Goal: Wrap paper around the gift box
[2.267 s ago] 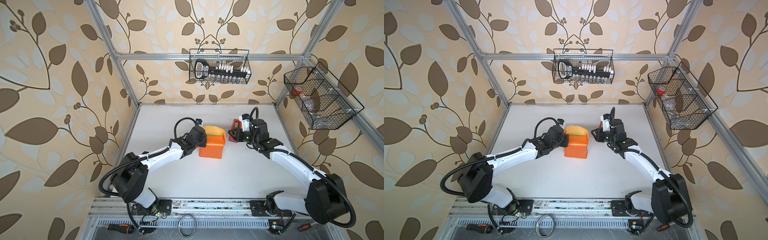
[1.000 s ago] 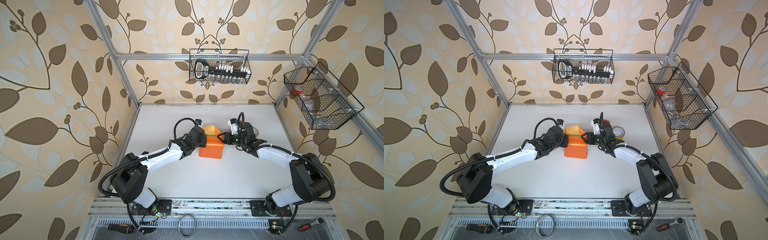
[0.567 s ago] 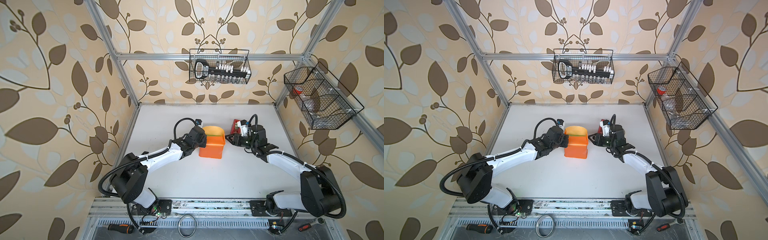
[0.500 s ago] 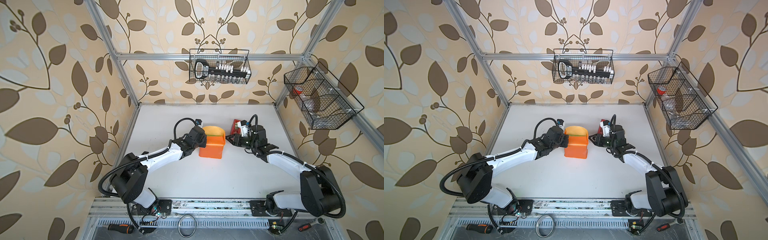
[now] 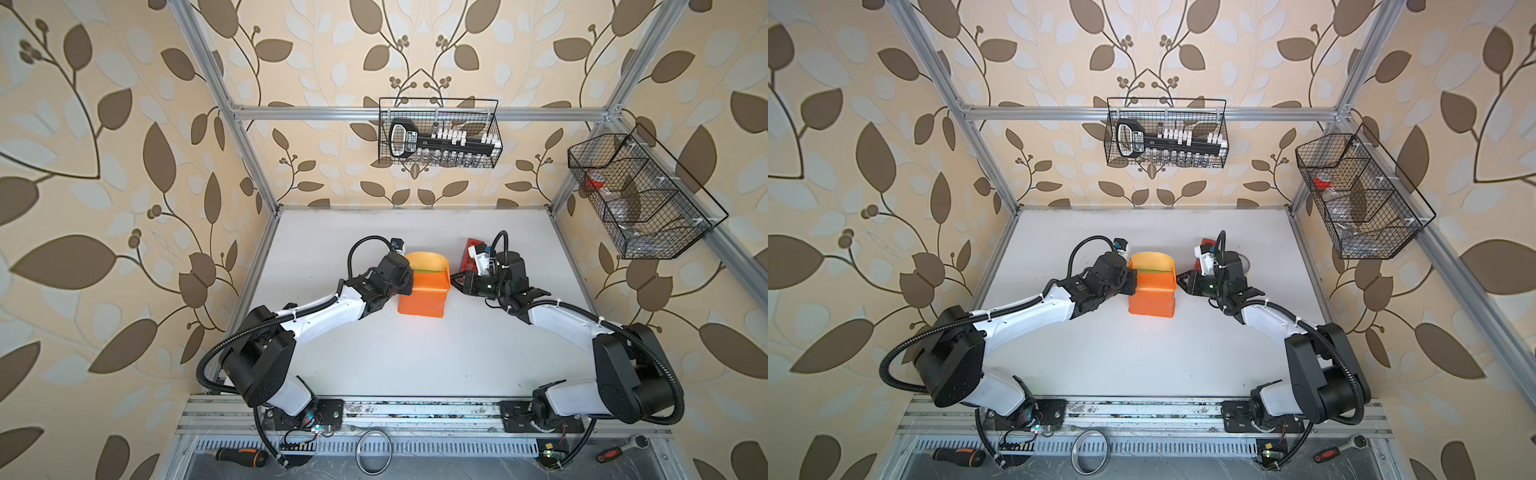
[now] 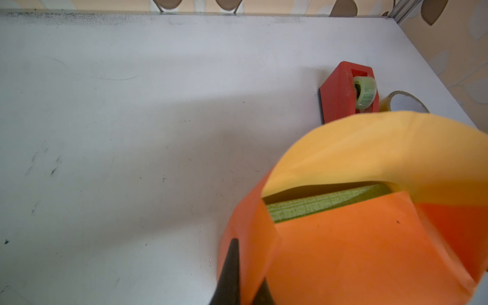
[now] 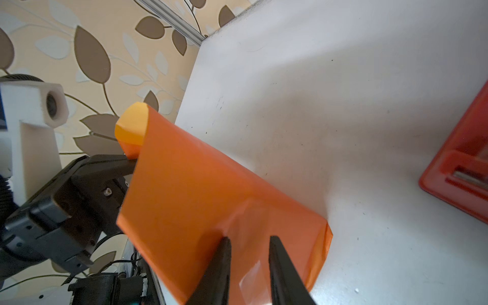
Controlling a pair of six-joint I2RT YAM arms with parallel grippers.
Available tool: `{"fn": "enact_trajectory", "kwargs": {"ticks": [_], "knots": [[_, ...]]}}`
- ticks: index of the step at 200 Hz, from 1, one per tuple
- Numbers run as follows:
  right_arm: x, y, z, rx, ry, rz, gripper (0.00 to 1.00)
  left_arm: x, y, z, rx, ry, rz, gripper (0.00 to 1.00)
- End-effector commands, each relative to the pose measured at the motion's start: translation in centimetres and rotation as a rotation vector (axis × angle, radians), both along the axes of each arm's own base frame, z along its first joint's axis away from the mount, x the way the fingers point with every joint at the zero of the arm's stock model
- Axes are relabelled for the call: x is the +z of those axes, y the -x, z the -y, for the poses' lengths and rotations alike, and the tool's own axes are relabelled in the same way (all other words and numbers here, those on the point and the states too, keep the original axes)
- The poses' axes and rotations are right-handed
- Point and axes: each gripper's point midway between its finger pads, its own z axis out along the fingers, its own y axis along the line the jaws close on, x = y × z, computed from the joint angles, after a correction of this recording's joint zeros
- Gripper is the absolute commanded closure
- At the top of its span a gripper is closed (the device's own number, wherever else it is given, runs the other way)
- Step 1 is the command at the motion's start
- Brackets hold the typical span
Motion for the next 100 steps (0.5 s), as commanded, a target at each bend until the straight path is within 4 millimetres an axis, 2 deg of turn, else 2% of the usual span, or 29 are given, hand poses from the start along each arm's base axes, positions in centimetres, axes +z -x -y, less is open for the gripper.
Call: {"fn": "enact_trajectory", "kwargs": {"ticks": [1, 54, 100], "knots": [[1.0, -0.6, -0.8, 0.017, -0.024, 0.027, 0.72, -1.2, 1.1, 0.2, -0.029, -0.012, -0.043, 1.00], [1.9, -0.4, -0.7, 0.015, -0.032, 0.045, 0.72, -1.1, 1.1, 0.1, -0.028, -0.014, -0.039, 1.00], [1.3, 0.7, -0.1, 0.005, 0.002, 0.032, 0.72, -1.0, 1.0, 0.1, -0.028, -0.012, -0.037, 1.00]]}}
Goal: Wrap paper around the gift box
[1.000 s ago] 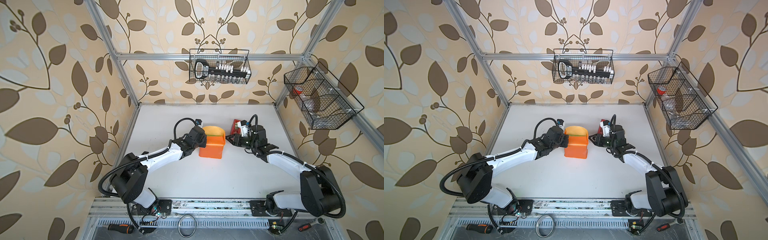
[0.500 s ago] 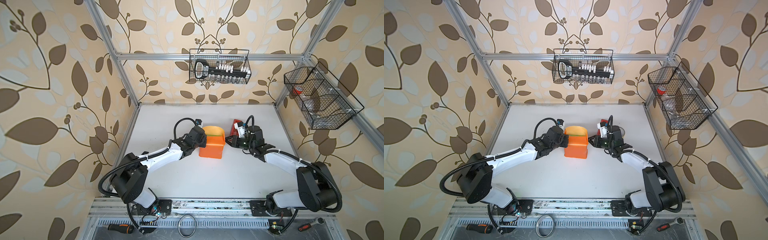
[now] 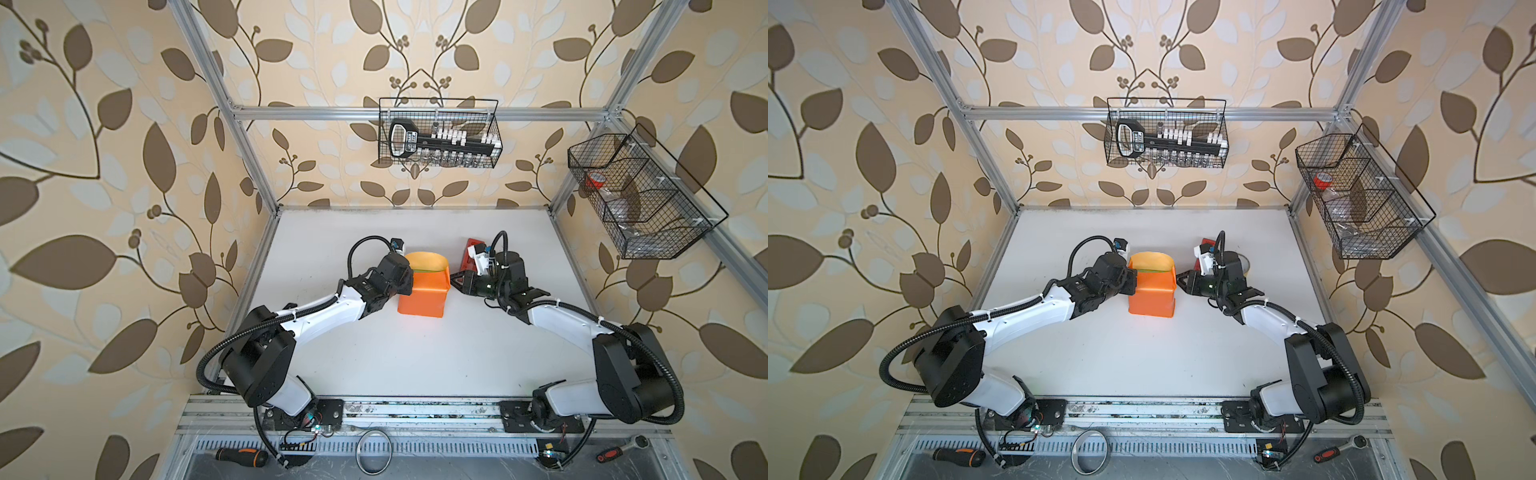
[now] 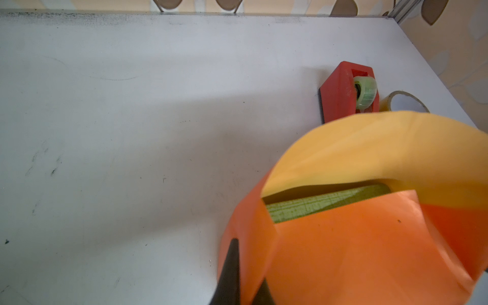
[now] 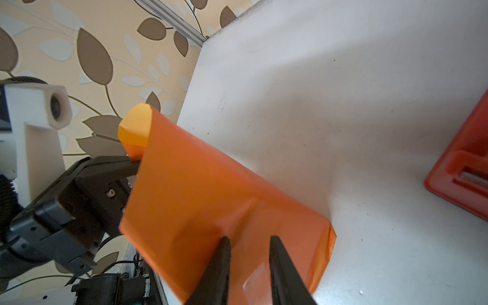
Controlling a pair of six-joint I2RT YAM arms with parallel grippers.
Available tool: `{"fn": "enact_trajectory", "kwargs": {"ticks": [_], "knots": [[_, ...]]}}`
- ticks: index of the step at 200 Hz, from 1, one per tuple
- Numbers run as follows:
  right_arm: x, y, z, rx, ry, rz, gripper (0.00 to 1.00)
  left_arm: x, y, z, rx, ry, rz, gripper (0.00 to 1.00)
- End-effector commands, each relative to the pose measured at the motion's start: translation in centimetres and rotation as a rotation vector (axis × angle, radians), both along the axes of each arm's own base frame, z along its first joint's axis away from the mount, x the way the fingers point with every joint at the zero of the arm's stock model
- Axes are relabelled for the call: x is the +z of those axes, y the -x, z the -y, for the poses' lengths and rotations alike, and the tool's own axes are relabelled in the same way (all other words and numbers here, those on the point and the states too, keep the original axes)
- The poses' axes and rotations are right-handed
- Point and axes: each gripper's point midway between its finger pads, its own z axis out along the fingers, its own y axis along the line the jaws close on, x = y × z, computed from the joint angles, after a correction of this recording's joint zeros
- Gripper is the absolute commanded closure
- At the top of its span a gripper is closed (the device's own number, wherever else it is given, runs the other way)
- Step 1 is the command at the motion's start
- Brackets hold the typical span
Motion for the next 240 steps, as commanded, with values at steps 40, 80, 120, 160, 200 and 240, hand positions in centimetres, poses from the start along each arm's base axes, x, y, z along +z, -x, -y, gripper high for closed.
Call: {"fn": "enact_trajectory", "kwargs": {"ticks": [40, 80, 120, 160, 200, 240], "knots": [[1.3, 1.0, 0.0, 0.006, 0.007, 0.041, 0.73, -1.2, 1.1, 0.1, -0.028, -0.015, -0.040, 1.00], [1.2, 0.9, -1.1, 0.023, 0.004, 0.040, 0.73, -1.2, 1.1, 0.1, -0.027, -0.014, -0.040, 1.00], [1.3, -0.5, -1.7, 0.010, 0.013, 0.045, 0.73, -1.4, 1.2, 0.1, -0.030, -0.014, -0.043, 1.00], [0.2, -1.6, -1.6, -0.003, 0.072, 0.043, 0.70, -1.1, 1.3, 0.1, -0.033, -0.008, -0.037, 1.00], [-0.3, -1.8, -1.4, -0.013, 0.134, 0.056, 0.62, -1.0, 1.3, 0.3, -0.042, -0.002, -0.036, 1.00], [-0.4, -1.9, -0.8, -0.024, 0.228, 0.086, 0.51, -1.1, 1.4, 0.3, -0.049, -0.002, -0.037, 1.00]]}}
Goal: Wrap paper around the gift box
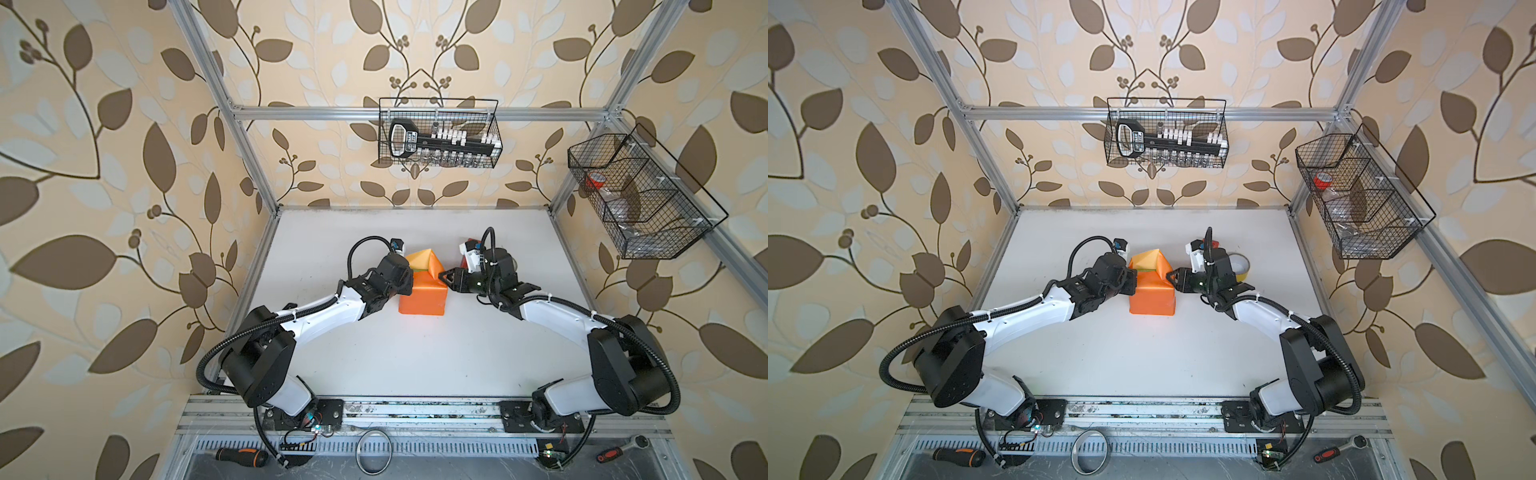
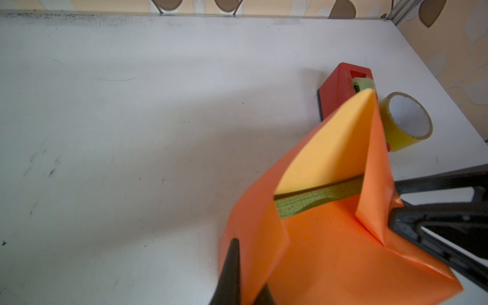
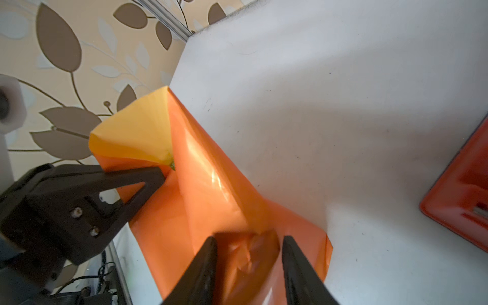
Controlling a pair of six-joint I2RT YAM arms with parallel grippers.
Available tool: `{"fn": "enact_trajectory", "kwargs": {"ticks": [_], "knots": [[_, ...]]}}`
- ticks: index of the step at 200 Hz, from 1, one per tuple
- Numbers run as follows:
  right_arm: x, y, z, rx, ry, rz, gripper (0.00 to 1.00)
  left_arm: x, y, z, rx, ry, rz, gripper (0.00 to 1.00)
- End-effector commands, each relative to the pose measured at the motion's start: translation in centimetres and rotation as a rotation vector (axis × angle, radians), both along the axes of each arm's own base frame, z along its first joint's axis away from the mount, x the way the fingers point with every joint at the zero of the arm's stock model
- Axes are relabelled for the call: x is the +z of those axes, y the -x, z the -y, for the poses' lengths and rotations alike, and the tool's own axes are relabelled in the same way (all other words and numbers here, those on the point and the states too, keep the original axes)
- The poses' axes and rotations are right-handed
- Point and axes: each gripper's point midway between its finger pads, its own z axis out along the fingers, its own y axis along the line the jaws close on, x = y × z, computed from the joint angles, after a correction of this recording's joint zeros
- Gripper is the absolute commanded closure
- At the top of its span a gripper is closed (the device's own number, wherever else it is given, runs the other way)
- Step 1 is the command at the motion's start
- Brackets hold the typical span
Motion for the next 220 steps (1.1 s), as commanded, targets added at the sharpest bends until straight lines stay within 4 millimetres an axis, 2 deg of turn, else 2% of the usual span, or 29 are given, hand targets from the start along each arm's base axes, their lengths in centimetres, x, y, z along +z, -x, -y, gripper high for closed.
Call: {"fn": "enact_trajectory", "kwargs": {"ticks": [1, 40, 74, 107, 165, 204, 220], "knots": [[0.3, -0.5, 0.5, -0.008, 0.081, 0.038, 0.50, -1.1, 1.4, 0.3, -0.048, -0.009, -0.043, 1.00], [0.1, -1.7, -0.3, 0.005, 0.064, 0.046, 0.46, -1.1, 1.4, 0.4, -0.055, -0.004, -0.043, 1.00], [0.0, -2.6, -0.8, 0.011, 0.043, 0.051, 0.46, -1.3, 1.4, 0.6, -0.064, -0.001, -0.049, 1.00], [-1.2, -3.0, -1.0, 0.016, 0.034, 0.032, 0.52, -1.1, 1.4, 0.7, -0.068, 0.000, -0.042, 1.00], [-3.2, -1.8, 0.0, -0.009, 0.028, 0.013, 0.64, -0.1, 1.2, 1.4, -0.085, 0.029, -0.030, 1.00], [-3.5, -1.4, 0.0, -0.007, 0.017, 0.024, 0.67, 1.5, 1.2, 2.4, -0.116, 0.087, -0.021, 0.80], [-3.6, -1.4, 0.0, -0.004, 0.018, 0.026, 0.67, 2.5, 1.4, 2.7, -0.125, 0.112, -0.012, 0.67]]}}
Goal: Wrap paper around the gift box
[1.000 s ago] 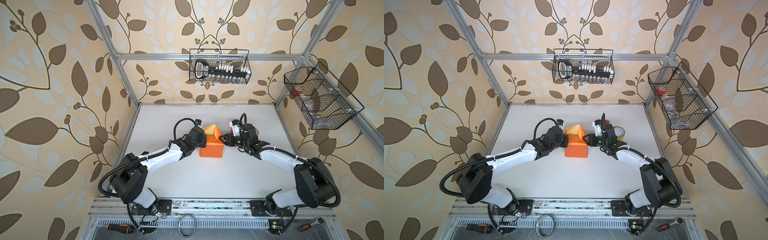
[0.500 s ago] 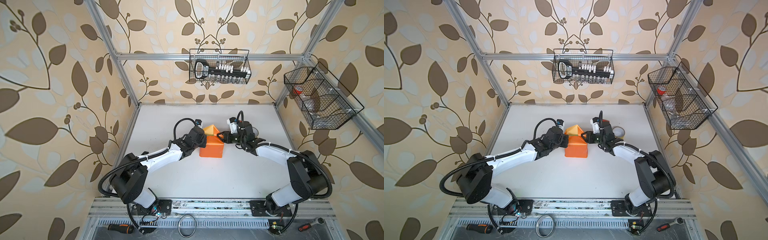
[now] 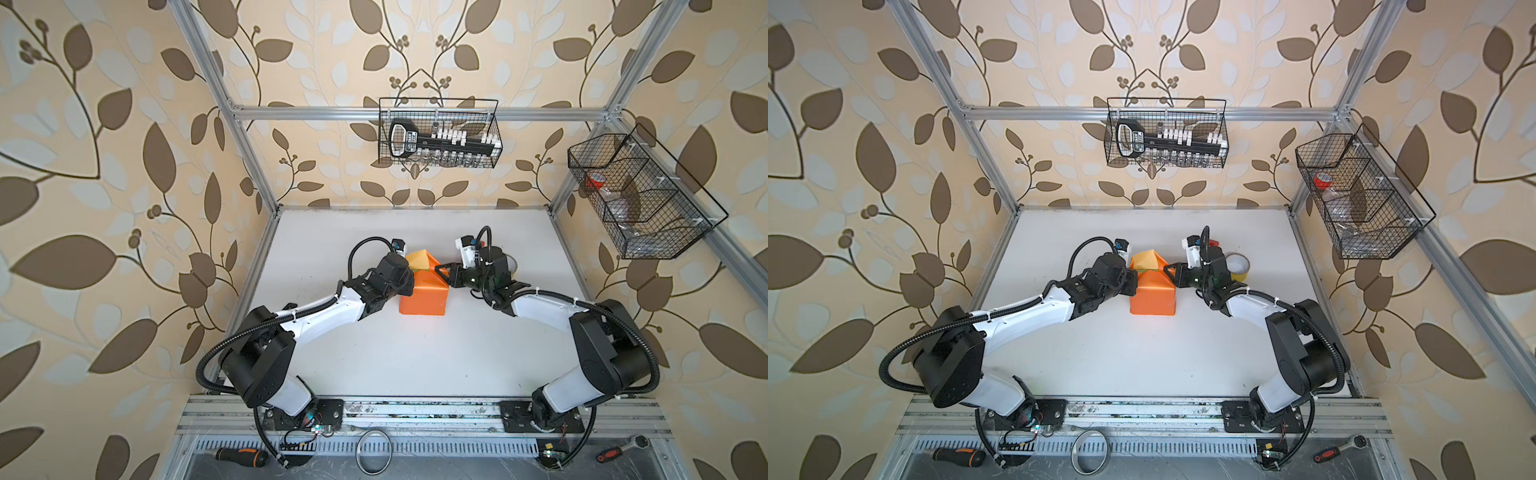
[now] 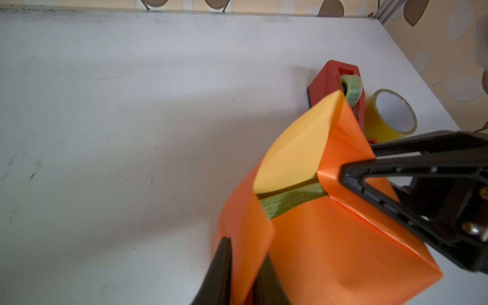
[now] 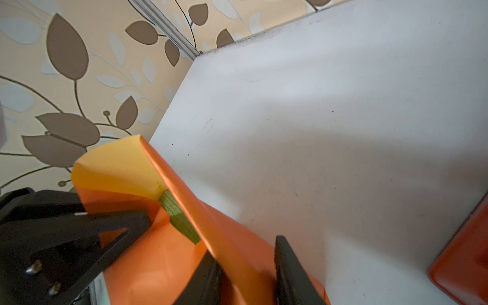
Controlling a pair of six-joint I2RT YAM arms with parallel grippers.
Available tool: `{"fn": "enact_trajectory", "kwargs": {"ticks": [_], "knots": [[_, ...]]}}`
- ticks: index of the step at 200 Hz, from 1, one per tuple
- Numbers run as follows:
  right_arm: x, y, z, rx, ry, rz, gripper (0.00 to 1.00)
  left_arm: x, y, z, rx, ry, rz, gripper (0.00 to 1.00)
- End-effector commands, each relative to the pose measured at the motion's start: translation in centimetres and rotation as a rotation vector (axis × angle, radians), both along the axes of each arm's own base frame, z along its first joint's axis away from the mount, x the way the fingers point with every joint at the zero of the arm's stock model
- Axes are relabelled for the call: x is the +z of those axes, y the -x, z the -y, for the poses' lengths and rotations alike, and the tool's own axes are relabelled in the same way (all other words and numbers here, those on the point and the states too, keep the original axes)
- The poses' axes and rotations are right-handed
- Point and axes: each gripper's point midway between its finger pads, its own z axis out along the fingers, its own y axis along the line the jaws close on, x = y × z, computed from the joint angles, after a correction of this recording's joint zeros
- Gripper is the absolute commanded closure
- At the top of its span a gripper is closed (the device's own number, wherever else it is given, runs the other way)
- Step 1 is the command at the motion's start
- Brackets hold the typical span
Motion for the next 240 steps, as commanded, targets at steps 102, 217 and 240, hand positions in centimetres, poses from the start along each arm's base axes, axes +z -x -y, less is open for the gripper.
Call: {"fn": "enact_trajectory", "kwargs": {"ticks": [102, 217, 240], "knots": [[-3.3, 1.6, 0.6, 0.003, 0.049, -0.078, 0.67, 5.7, 1.9, -7.2, 0.141, 0.198, 0.012, 0.42], [-3.0, 1.8, 0.1, 0.015, 0.044, -0.071, 0.67, 5.1, -1.1, -1.8, -0.042, 0.266, -0.055, 0.73], [-3.0, 1.8, 0.0, 0.017, 0.043, -0.070, 0.67, 5.1, -1.3, -1.3, -0.052, 0.258, -0.059, 0.73]]}}
